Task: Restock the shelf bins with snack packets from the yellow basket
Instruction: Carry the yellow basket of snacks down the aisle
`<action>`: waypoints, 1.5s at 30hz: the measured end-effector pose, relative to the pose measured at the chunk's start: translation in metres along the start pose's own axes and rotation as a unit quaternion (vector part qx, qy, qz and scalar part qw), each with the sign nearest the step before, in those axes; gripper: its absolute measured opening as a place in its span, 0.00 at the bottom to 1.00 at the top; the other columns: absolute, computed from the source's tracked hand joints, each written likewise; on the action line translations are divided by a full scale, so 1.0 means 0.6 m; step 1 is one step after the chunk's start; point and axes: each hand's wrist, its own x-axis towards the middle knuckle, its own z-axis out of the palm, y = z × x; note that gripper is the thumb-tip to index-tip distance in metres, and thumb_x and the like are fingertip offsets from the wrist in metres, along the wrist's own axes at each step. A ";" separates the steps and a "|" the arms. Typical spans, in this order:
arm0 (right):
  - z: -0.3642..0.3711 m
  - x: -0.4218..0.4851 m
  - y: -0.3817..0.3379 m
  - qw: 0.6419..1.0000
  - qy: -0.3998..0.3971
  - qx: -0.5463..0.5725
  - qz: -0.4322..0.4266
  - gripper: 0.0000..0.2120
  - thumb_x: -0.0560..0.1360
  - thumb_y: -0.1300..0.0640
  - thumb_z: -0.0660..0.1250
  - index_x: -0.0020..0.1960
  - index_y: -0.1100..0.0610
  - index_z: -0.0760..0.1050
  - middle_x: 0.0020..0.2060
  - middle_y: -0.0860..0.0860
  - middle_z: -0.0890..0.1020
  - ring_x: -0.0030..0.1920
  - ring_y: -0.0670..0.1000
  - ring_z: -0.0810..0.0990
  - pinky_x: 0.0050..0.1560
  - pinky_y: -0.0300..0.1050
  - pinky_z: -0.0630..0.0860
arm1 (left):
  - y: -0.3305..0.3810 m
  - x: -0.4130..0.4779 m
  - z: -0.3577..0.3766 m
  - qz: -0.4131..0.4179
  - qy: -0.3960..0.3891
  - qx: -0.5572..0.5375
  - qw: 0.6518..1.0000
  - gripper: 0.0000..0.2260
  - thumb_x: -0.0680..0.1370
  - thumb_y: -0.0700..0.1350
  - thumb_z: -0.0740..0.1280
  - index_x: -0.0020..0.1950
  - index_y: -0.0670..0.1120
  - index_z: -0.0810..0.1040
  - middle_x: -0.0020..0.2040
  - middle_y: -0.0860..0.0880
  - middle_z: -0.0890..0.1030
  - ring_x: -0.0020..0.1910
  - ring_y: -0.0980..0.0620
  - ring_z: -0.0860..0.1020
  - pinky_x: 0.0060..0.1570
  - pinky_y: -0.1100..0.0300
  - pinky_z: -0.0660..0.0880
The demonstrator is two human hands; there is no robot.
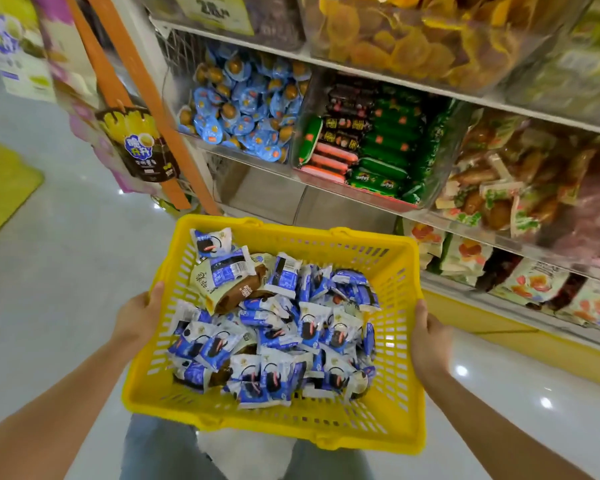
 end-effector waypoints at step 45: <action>0.605 0.275 0.392 0.994 0.058 -0.093 0.001 0.27 0.82 0.47 0.48 0.50 0.67 0.77 0.49 0.66 0.79 0.40 0.56 0.71 0.41 0.47 0.64 | -0.343 0.386 0.604 0.107 0.045 -0.075 0.990 0.24 0.81 0.55 0.52 0.33 0.42 0.70 0.29 0.42 0.74 0.32 0.41 0.72 0.33 0.53 0.66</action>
